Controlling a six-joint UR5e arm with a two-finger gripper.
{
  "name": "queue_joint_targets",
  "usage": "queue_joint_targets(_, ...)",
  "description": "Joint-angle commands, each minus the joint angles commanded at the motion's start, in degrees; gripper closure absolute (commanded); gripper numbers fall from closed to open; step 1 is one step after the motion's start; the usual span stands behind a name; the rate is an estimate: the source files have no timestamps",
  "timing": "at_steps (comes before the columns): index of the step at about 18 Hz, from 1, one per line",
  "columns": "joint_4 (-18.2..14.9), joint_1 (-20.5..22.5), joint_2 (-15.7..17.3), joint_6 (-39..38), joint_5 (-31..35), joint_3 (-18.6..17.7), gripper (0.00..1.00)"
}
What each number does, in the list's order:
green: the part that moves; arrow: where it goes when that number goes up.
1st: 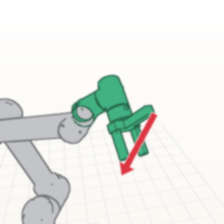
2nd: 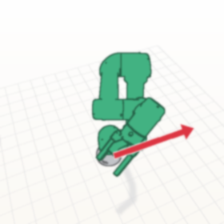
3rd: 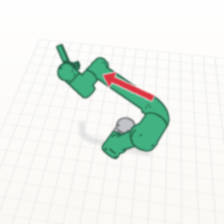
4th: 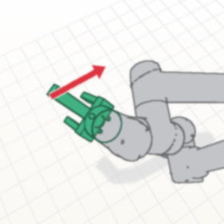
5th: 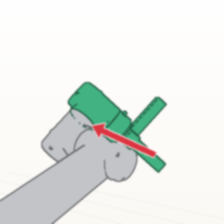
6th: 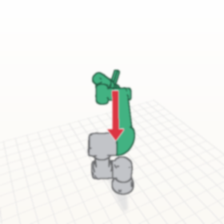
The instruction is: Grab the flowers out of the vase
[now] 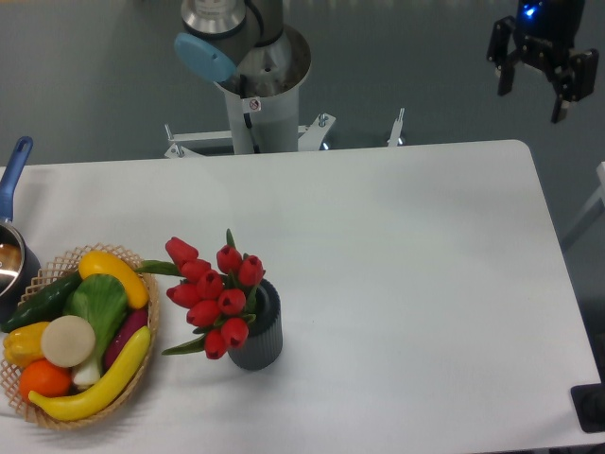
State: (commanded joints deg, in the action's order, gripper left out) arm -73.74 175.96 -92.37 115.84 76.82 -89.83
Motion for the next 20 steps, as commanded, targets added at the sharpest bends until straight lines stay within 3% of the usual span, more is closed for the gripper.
queue_joint_targets(13,0.00,-0.88,-0.26,-0.52,-0.35,-0.35,0.00)
queue_joint_targets(17,0.96,-0.88,0.00,-11.49,-4.64,-2.37,0.00)
queue_joint_targets(20,3.51,-2.63,0.09,-14.14,-5.27,-4.12,0.00)
